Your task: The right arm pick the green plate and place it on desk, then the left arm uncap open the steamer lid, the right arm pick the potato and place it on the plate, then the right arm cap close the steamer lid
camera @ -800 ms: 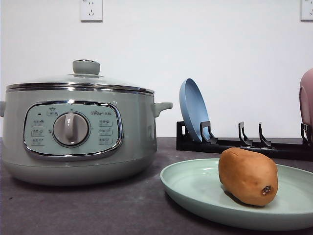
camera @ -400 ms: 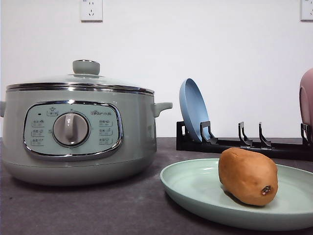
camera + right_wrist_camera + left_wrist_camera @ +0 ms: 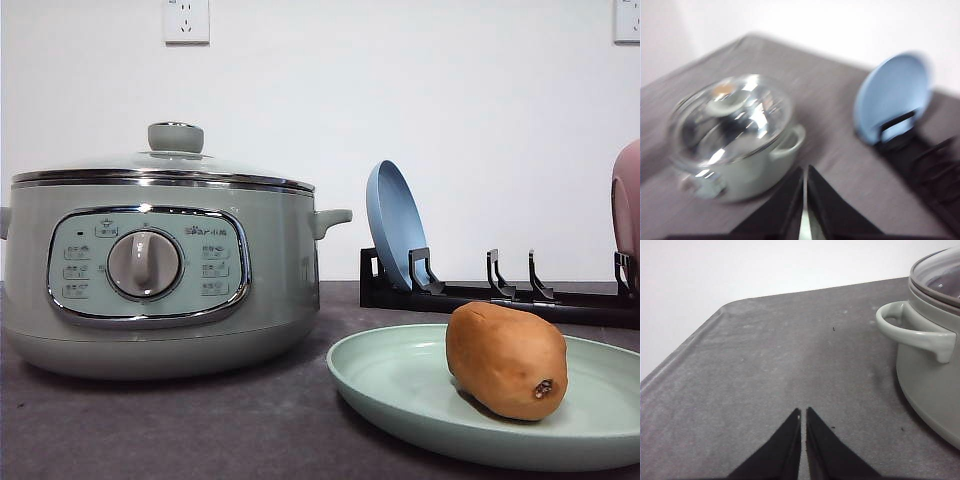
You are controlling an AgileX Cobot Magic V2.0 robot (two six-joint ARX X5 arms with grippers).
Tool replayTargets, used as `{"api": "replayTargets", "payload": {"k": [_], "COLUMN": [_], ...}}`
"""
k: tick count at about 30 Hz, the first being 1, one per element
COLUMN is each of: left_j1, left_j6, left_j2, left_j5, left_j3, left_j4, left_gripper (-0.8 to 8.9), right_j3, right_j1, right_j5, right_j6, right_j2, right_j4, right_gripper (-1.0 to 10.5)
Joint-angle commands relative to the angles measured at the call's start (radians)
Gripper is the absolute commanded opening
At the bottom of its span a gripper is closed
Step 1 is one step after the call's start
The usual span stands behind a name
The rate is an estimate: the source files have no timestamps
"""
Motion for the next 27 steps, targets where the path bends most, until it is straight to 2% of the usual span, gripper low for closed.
{"api": "replayTargets", "payload": {"k": [1, 7, 15, 23, 27], "left_j1": [0.003, 0.003, 0.003, 0.003, 0.003], "left_j6": [-0.003, -0.003, -0.003, -0.003, -0.003], "left_j2": [-0.001, -0.001, -0.001, -0.001, -0.001], "left_j5": [-0.002, -0.002, -0.002, -0.002, -0.002], "left_j3": [-0.021, -0.021, -0.021, -0.021, -0.021], "left_j4": [-0.006, -0.006, -0.006, -0.006, -0.006], "left_gripper": [0.17, 0.17, 0.17, 0.17, 0.17], "right_j3": [-0.122, -0.402, -0.718, -0.915, -0.972], "right_j1": [-0.082, -0.193, -0.234, -0.234, -0.234], "right_j5": [0.005, 0.077, 0.174, 0.255, 0.256], "right_j6": [-0.026, -0.029, -0.027, 0.001, 0.031], "right_j2": [-0.1, -0.315, -0.545, -0.705, -0.714], "right_j4": [0.122, 0.359, 0.589, 0.621, 0.622], "right_gripper": [0.1, 0.1, 0.1, 0.1, 0.1]}}
